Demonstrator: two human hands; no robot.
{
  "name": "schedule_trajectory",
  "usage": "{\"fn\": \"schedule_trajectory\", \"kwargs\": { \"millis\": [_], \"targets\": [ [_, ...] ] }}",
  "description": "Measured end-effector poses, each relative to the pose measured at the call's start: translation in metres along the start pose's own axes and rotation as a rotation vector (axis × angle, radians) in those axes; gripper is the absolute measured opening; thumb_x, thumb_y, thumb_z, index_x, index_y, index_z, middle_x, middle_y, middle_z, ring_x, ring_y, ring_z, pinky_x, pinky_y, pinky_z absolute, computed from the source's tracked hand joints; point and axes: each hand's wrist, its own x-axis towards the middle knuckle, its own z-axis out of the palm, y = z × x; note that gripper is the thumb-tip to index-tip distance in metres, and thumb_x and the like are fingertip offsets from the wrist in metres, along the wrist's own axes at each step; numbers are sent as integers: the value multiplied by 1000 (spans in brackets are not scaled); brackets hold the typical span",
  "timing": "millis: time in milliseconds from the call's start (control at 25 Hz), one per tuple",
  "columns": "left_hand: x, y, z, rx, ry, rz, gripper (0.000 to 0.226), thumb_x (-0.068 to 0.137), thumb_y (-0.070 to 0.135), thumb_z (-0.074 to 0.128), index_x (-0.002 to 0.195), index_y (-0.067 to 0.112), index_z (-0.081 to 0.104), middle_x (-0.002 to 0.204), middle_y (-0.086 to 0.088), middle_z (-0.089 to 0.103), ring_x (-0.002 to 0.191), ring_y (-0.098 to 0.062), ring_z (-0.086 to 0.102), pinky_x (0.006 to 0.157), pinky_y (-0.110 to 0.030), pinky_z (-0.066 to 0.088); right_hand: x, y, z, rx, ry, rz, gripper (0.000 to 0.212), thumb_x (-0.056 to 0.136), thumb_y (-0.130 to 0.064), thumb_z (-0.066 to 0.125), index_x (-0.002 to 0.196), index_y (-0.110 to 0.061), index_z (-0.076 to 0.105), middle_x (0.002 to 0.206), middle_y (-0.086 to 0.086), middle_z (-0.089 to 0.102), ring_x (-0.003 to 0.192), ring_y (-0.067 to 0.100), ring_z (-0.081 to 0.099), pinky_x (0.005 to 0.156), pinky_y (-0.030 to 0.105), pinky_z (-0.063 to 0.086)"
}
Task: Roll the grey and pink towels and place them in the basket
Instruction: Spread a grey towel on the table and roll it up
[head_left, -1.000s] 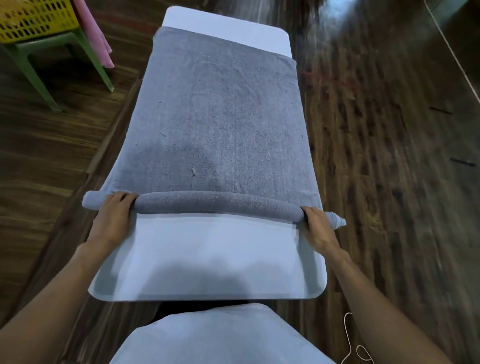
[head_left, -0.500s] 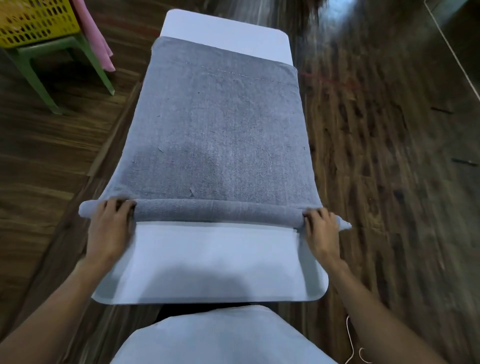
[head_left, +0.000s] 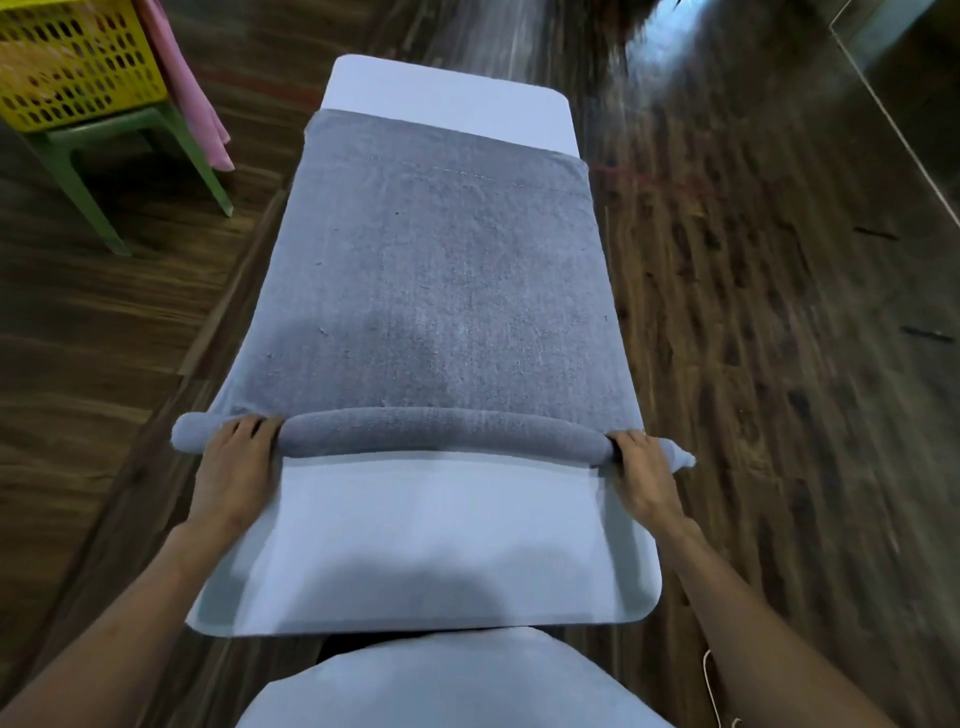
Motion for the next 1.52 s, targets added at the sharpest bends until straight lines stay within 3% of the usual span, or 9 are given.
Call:
{"fn": "schedule_trajectory", "kwargs": {
  "millis": [240, 320, 440, 560, 720, 960, 1240, 1400, 1520],
  "targets": [
    [7, -24, -5, -129, -228, 63, 34, 76, -1, 57, 109, -6, 65, 102, -25, 67, 94, -42, 63, 85, -48, 47, 2, 16, -14, 192, -261, 51, 37, 89, 5, 51, 124, -6, 58, 116, 14, 61, 110, 32, 58, 89, 28, 44],
    [28, -22, -9, -241, -173, -91, 29, 78, -10, 63, 106, -4, 65, 100, -26, 63, 92, -43, 61, 85, -47, 47, 14, 8, -15, 323, -74, 152, 37, 83, 11, 52, 114, -4, 64, 108, 12, 61, 101, 29, 60, 83, 21, 47],
    [29, -15, -11, -53, 54, -38, 17, 75, -6, 72, 89, 4, 70, 91, -20, 58, 82, -41, 52, 75, -50, 45, 9, -5, -6, 59, 194, 130, 24, 85, 1, 57, 100, -13, 70, 103, 12, 61, 97, 35, 55, 84, 42, 43],
    [-7, 0, -2, 64, 132, 23, 25, 84, 1, 64, 109, 3, 65, 107, -20, 57, 95, -41, 49, 82, -51, 44, -28, -7, 15, 95, 307, -46, 29, 95, -15, 47, 116, -6, 65, 114, 15, 64, 106, 34, 58, 94, 44, 46],
    [-15, 3, 12, 59, 31, 15, 44, 86, 3, 60, 129, 0, 50, 130, -20, 49, 115, -39, 47, 97, -53, 44, -28, -3, 22, 100, 172, -62, 51, 89, -17, 67, 136, -5, 50, 136, 15, 55, 127, 32, 50, 109, 46, 40],
    [16, 9, 5, -49, -48, -95, 32, 91, 3, 48, 122, 5, 56, 123, -18, 55, 111, -37, 48, 85, -55, 47, 4, -6, 3, 89, 61, -40, 37, 94, -3, 49, 131, 0, 53, 128, 21, 58, 120, 37, 52, 106, 43, 35],
    [19, -30, 2, -135, -309, 24, 41, 77, -15, 60, 114, 2, 66, 117, -23, 64, 110, -42, 59, 99, -49, 43, 1, 15, -17, 143, -302, 3, 42, 90, 1, 47, 131, -10, 54, 126, 12, 60, 119, 30, 55, 98, 35, 42],
    [38, -14, -15, -89, 17, -14, 20, 74, -8, 72, 91, 2, 71, 92, -25, 62, 83, -43, 57, 75, -47, 45, 18, -2, -19, 237, 96, 160, 21, 87, 0, 58, 102, -12, 66, 105, 13, 61, 98, 34, 57, 85, 44, 49],
    [7, 2, -1, 13, 138, 22, 22, 85, 1, 65, 107, 2, 66, 105, -23, 57, 92, -42, 49, 80, -53, 45, -9, -14, 0, 94, 323, 55, 12, 92, -14, 60, 101, -11, 68, 103, 12, 62, 96, 35, 54, 83, 49, 46]
  ]
}}
